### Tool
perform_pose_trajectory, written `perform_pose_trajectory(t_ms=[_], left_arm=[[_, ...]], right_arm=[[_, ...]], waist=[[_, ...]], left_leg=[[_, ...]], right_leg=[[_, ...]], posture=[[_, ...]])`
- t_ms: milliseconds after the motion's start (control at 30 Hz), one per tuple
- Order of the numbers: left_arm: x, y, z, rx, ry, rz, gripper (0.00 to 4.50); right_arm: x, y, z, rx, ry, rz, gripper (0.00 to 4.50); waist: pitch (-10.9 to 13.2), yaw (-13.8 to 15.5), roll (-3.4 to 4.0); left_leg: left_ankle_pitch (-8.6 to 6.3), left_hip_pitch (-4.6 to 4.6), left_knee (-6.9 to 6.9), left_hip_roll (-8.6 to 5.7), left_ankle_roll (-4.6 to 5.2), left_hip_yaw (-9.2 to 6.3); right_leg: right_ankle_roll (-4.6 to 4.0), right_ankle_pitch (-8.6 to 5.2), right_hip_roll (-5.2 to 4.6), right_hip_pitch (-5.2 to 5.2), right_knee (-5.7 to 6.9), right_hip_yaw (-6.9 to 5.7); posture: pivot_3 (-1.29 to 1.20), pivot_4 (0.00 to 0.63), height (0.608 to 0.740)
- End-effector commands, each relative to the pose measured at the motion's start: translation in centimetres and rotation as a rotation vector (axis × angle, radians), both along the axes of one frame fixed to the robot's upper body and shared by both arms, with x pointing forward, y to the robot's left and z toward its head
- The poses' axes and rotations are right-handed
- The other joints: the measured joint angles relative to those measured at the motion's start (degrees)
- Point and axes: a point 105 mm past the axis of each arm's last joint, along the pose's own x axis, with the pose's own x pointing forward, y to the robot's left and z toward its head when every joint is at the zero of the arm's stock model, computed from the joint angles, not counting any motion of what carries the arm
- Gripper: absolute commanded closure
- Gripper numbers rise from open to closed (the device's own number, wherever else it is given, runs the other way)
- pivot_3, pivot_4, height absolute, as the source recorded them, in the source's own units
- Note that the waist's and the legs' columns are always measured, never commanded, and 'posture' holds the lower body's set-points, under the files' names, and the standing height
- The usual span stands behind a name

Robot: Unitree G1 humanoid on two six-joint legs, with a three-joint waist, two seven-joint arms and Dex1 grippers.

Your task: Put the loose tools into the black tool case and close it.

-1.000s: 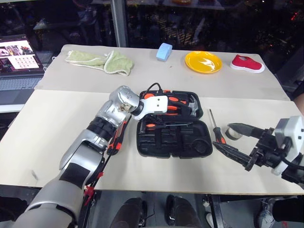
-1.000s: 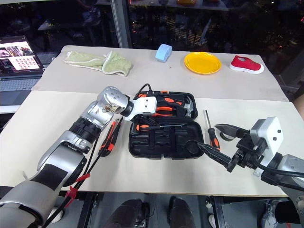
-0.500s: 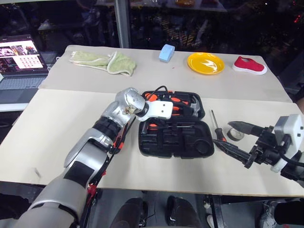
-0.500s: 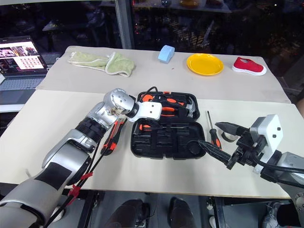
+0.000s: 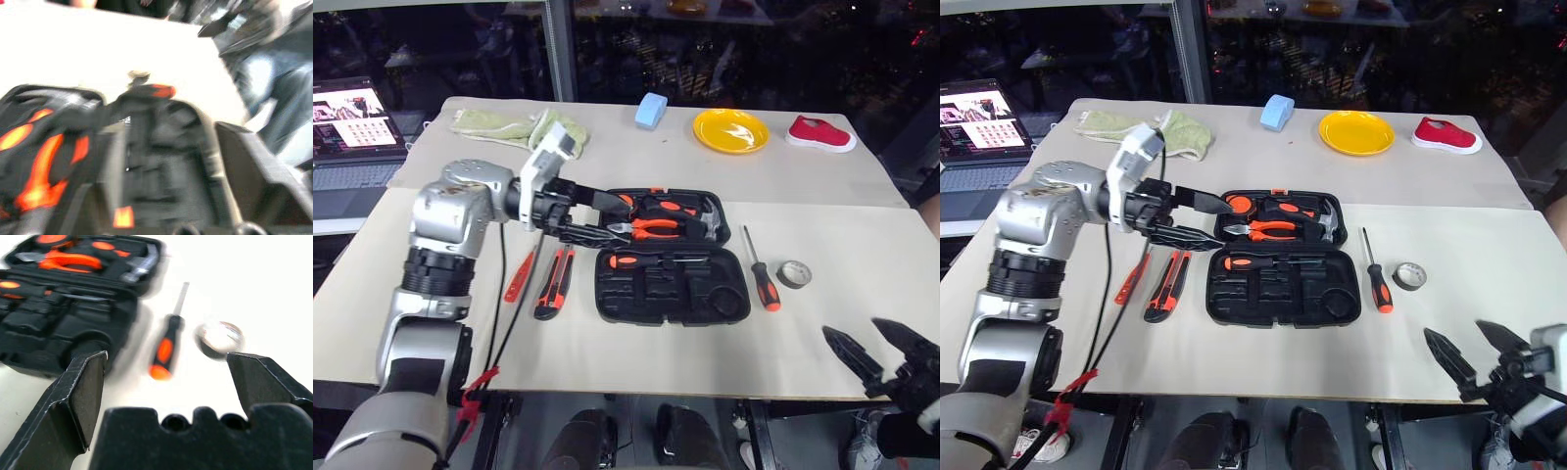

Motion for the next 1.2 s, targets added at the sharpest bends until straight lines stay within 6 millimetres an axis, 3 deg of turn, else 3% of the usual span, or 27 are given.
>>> perform_pose_trajectory(t_ms=[33,233,333,467,867,933,1200], left_arm=[[-1.0,-0.6,1.0,-0.018,-0.049,-0.039,0.26],[-1.5,-0.7,0.6,0.008,-0.1,-0.042,0.26],[-1.5,-0.5,0.6,0.021,-0.123,-0.023,0.26],[-1.6,-0.1,0.4,0.052,-0.143,-0.001,0.26],[-0.7,0.8,-0.1,0.108,-0.213,0.091,0.26],[-0.5,0.6,-0.1,0.109,-0.231,0.102,0.0],[-0.2,0.8,-0.4,0.118,-0.232,0.118,0.0]], right_arm=[[1.2,0.4,1.5,-0.035,-0.048,0.063,0.0],[6.0,1.7,1.2,-0.025,-0.064,0.163,0.0],[9.0,3.0,0.3,-0.008,-0.05,0.222,0.0],[12.4,4.0,-1.3,0.037,-0.02,0.227,0.0],[17.1,5.2,-5.5,0.021,0.051,0.181,0.0],[17.5,5.3,-5.7,0.033,0.045,0.17,0.5],[17.5,6.3,-5.0,0.053,0.001,0.19,2.98]], waist=[[0.0,-1.0,-0.03],[0.0,-1.9,0.03],[0.0,-1.8,-0.02],[0.0,-1.5,-0.03],[0.0,-1.3,-0.01],[0.0,-1.6,-0.01],[0.0,-1.8,-0.01]], left_leg=[[-0.01,0.14,0.0,0.0,-0.01,0.08],[0.07,0.42,-0.16,0.0,-0.17,0.29],[0.37,0.34,-0.27,0.07,-0.67,0.3],[0.39,-0.01,-0.27,0.06,-0.65,0.3],[0.55,-0.74,-0.26,-0.11,-0.22,0.3],[0.56,-0.73,-0.26,-0.11,-0.35,0.3],[0.46,-0.55,-0.26,-0.09,-0.66,0.29]], right_leg=[[0.01,0.0,0.02,0.05,0.01,0.12],[-0.03,-0.01,0.07,0.27,0.13,0.51],[-0.31,0.02,0.12,0.1,0.18,0.51],[-0.68,0.25,0.12,-0.2,0.18,0.49],[-0.69,0.27,0.12,-1.06,0.22,0.47],[-0.7,0.27,0.14,-1.02,0.21,0.48],[-0.73,0.3,0.18,-0.89,0.36,0.52]], posture=[[0.0,0.15,0.732],[0.0,0.15,0.732],[0.0,0.15,0.732],[0.0,0.15,0.732],[0.0,0.15,0.732],[0.0,0.15,0.732],[0.0,0.15,0.732]])
